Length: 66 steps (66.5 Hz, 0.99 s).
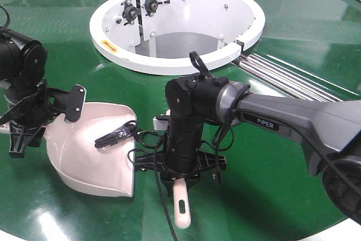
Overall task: Clean and inspect green conveyor with broom and dustpan
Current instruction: 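Sweep the black cable into the dustpan with the brush in the right gripper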
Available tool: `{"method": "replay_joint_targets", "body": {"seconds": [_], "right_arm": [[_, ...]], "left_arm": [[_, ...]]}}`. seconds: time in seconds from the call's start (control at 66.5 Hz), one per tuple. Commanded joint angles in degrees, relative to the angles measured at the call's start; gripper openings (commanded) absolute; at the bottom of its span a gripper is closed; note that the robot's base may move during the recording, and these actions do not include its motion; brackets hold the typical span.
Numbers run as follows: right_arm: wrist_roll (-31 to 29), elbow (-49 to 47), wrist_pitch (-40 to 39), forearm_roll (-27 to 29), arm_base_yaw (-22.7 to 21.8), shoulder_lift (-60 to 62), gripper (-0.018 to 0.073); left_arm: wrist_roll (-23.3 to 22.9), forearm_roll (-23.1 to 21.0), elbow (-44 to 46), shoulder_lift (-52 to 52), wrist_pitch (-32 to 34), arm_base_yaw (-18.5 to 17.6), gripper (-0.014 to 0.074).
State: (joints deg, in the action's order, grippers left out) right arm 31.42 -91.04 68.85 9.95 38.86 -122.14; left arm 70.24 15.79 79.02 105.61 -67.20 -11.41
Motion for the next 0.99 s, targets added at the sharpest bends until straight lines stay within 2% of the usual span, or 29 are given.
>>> {"method": "replay_joint_targets", "body": {"seconds": [0.0, 0.15, 0.436, 0.722, 0.827, 0.978], "right_arm": [[-1.01, -1.47, 5.22, 1.29, 0.79, 1.03, -0.0004], [-2.97, -5.1, 5.22, 4.13, 1.92, -1.11, -0.0003], [-6.33, -17.87, 5.22, 8.67, 4.86, -7.86, -0.0003], [-12.71, -28.71, 5.17, 14.31, 6.63, -10.68, -0.0003], [-13.04, -30.74, 5.11, 13.58, 6.63, -9.27, -0.0003], [-12.27, -31.36, 5.11, 8.07, 6.26, -6.15, -0.0003]], "left_arm": [[0.35, -0.65, 1.43, -2.61, 0.27, -0.76, -0.0006], [0.35, -0.64, 1.43, -2.61, 0.25, -0.76, -0.0006], [0.35, -0.64, 1.43, -2.61, 0.25, -0.76, -0.0006], [0.35, -0.64, 1.43, -2.61, 0.25, -0.76, -0.0006], [0.35, -0.64, 1.43, -2.61, 0.2, -0.76, -0.0006], [0.35, -0.64, 1.43, -2.61, 0.21, -0.76, -0.0006]]}}
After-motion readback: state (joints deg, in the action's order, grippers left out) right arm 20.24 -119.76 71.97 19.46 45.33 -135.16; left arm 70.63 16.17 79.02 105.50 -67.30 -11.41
